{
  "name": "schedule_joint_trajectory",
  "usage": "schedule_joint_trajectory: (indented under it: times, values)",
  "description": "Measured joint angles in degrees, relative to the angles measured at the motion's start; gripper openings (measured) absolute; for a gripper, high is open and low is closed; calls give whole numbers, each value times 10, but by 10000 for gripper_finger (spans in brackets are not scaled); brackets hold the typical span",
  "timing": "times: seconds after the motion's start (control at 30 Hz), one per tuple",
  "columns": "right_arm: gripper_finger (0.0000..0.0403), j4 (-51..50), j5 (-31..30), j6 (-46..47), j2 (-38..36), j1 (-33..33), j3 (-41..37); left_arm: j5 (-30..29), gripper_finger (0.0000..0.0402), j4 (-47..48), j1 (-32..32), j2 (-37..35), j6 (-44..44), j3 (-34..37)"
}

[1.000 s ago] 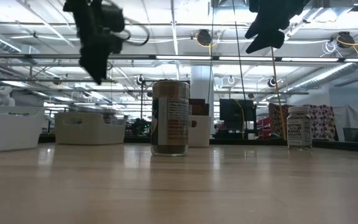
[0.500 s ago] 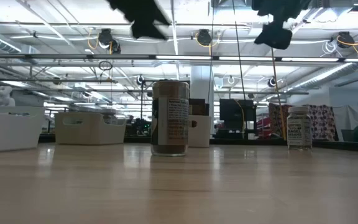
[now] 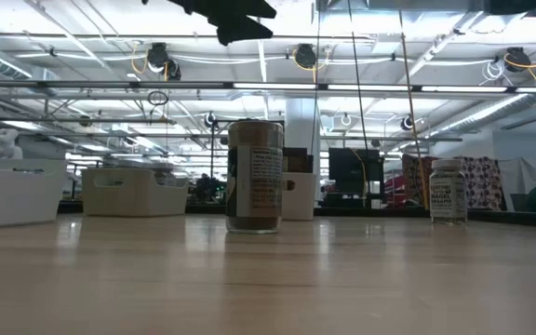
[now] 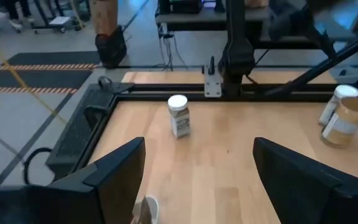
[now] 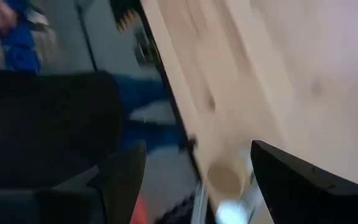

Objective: Sort spices by type
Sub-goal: Put the white seasoning bottle into the gray bin

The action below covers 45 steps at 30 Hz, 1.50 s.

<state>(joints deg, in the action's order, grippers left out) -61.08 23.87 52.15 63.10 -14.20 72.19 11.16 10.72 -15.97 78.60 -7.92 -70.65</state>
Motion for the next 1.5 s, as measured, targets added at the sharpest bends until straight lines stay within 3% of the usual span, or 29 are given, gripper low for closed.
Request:
schedule_joint_trajectory:
  times: [0.17,0.3,0.73,1.23,1.5]
  values:
    - [272,-52,-1,141,30,-110,-1,52,301,-43,-19,18,0,0]
    - [272,-74,5,200,70,-172,-1,81,301,-64,-29,38,-1,0]
    - [272,-87,-26,213,193,-316,-1,102,301,-92,-39,58,0,0]
    - [323,-76,-72,259,268,-409,-1,102,301,-94,-40,58,1,0]
    - [325,-65,-90,272,302,-423,-19,101,301,-94,-39,58,3,0]
